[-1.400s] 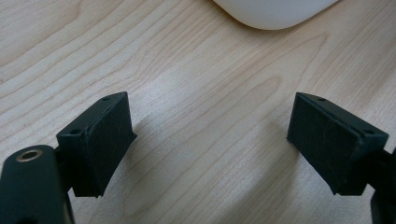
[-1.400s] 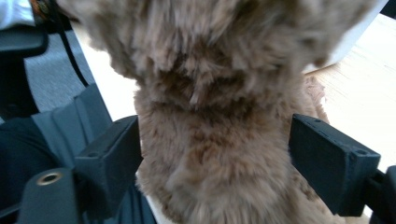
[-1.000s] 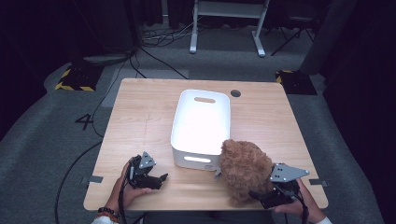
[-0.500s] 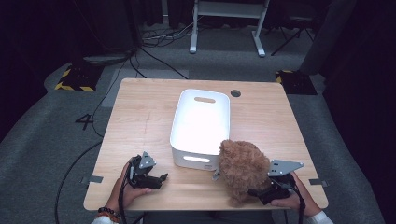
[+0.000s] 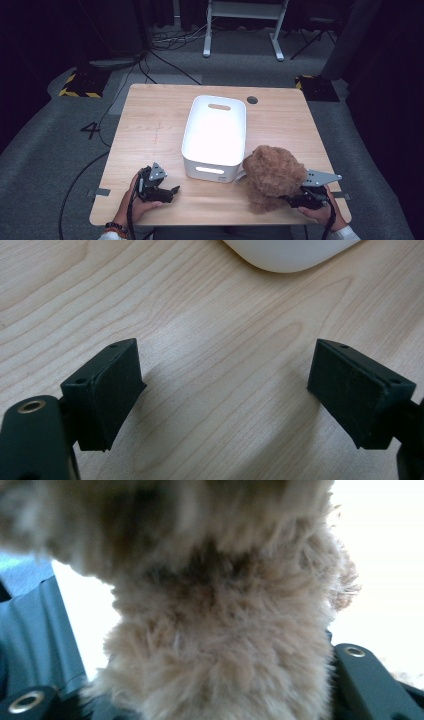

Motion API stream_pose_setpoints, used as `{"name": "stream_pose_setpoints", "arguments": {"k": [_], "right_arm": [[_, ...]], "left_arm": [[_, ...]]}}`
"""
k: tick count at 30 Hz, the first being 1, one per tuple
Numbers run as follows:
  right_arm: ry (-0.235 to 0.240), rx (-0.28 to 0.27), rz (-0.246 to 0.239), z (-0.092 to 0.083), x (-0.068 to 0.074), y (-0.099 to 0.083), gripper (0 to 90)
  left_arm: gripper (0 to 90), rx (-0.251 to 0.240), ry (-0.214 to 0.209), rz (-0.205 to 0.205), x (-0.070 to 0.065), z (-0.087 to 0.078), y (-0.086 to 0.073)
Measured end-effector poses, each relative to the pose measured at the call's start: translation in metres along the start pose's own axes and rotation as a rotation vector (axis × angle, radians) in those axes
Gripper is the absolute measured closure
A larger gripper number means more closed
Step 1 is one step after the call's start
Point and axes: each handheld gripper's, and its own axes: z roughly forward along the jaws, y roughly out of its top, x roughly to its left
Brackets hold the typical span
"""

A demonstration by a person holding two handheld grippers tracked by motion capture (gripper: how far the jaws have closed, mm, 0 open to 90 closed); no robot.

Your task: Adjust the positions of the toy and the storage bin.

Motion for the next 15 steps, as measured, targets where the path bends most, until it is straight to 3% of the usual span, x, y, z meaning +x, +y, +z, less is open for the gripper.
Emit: {"name": "stream_pose_setpoints", "arguments": {"k": [9,12,15], "right_arm": [[-0.077,-0.036,0.065,-0.009,-0.03,-0.008,48.9],[-0.091,-0.042,0.076,-0.009,-0.037,-0.009,48.3],[-0.107,-0.05,0.121,-0.008,-0.05,-0.01,45.3]], "left_arm": [[13.4,0.001,0.01,-0.016,-0.001,0.004,0.004],[13.5,0.002,0.008,-0.009,-0.001,0.006,0.006],[14.6,-0.002,-0.012,0.005,-0.005,0.013,0.014]]}}
